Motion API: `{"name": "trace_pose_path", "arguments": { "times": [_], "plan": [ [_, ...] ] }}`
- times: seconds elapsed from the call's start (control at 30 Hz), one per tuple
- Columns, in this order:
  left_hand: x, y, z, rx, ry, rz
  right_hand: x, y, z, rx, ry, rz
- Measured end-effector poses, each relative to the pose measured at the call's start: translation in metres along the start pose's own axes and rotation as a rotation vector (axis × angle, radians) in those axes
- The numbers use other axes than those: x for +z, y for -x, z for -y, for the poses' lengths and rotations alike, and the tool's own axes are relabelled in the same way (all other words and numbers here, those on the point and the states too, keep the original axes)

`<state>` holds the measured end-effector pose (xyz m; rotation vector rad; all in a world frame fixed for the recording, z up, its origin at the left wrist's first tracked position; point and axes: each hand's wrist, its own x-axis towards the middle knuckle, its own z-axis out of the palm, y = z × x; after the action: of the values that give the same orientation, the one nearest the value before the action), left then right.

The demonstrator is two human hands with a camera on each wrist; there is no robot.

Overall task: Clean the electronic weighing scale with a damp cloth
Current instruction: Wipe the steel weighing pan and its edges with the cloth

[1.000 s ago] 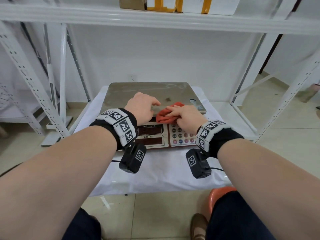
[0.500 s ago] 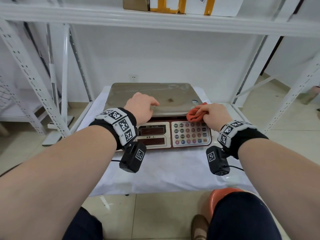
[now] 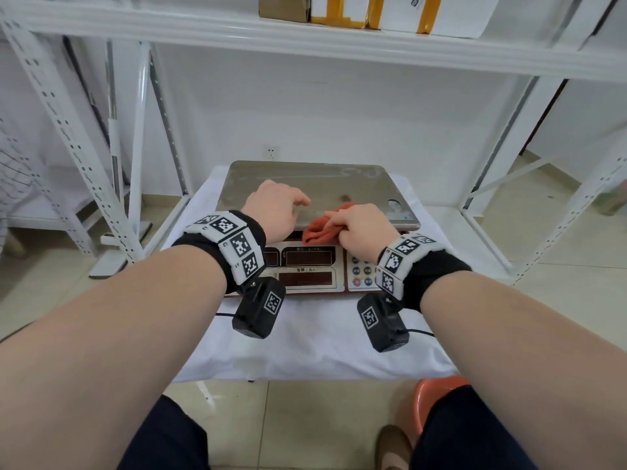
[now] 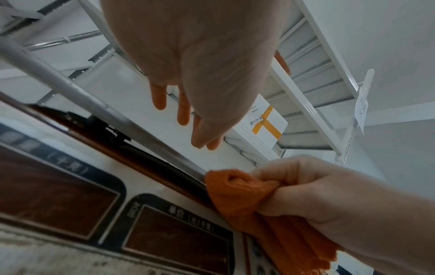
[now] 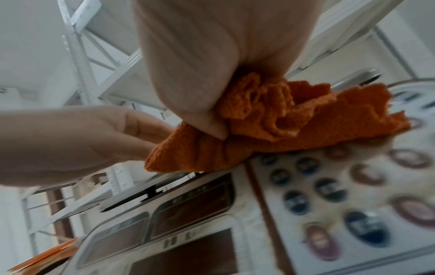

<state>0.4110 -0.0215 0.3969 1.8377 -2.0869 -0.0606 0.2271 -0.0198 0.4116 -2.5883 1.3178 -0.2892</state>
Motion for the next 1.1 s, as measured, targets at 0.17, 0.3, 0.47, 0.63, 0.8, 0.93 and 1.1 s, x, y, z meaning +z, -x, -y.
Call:
{"name": "trace_pose_path", "arguments": {
  "times": [0.17,0.3,0.47,0.63,0.8,0.93,1.1],
  "plan": [
    [-0.004,0.001,0.011,-0.049,0.002,0.001,0.003,-0.011,0.014,-0.047,0.036,0.028],
    [-0.008,0.000,0.009,-0.048,-0.002,0.009,0.006,-0.010,0.001,-0.016,-0.015,0.001],
    [-0.009,-0.004,0.005,-0.026,-0.007,0.020,-0.002,0.001,-0.019,0.040,-0.049,-0.047],
    [-0.007,-0.003,0.003,-0.066,0.000,0.047,-0.008,0.012,-0.039,0.133,-0.078,-0.088],
    [-0.004,0.001,0.010,-0.107,0.010,0.058,-0.009,0.017,-0.050,0.202,-0.109,-0.151],
    [-0.008,0.004,0.010,-0.141,0.027,0.057,-0.006,0.016,-0.054,0.231,-0.123,-0.180],
    [-0.012,0.002,0.004,-0.097,0.028,0.057,-0.005,0.018,-0.073,0.310,-0.142,-0.233]
  ]
}}
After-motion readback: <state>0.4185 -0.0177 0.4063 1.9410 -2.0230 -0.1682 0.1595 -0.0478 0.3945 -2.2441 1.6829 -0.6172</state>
